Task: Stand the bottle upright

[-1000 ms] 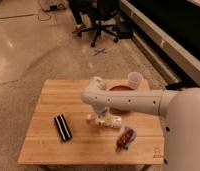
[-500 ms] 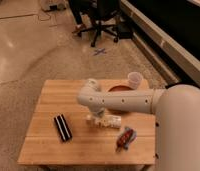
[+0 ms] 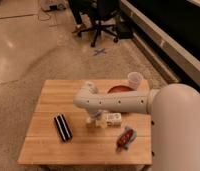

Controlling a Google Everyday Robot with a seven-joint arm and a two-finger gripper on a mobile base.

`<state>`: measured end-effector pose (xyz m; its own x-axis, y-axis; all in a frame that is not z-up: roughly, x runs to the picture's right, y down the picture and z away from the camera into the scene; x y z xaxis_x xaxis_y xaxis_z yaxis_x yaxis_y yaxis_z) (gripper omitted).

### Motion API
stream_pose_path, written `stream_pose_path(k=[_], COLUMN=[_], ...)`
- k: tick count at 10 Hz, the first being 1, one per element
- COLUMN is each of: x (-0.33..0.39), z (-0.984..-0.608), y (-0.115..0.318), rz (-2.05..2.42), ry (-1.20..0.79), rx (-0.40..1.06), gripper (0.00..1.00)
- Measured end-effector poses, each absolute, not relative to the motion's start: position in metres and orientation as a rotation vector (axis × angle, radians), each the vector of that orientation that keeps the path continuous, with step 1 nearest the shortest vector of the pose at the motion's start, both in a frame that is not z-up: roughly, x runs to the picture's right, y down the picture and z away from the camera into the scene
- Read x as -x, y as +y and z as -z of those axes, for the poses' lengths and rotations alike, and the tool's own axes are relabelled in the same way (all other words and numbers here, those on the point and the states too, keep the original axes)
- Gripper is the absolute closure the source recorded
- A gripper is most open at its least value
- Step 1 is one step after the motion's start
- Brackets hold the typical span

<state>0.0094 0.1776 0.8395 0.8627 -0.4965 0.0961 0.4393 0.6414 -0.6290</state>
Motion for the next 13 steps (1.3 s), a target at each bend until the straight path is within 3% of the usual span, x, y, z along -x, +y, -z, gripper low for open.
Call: stream_pose_path(k=[3,6,8,10,13], x=[-0.01,-0.01,-0.004,0.001,0.007], z=[-0.843,-0.842,-0.834,-0.821,-0.792], y=[0.182,0.18,0.178,0.181,0.188], rz=[0.541,0.564,0.576,0.553,0.499], ry=[0.11,0.147,0.149,0.107,-0.013], rx=[0.686,0.663,0.643,0.636,0.635], gripper=[0.37,0.63,0.85,0.99,1.0])
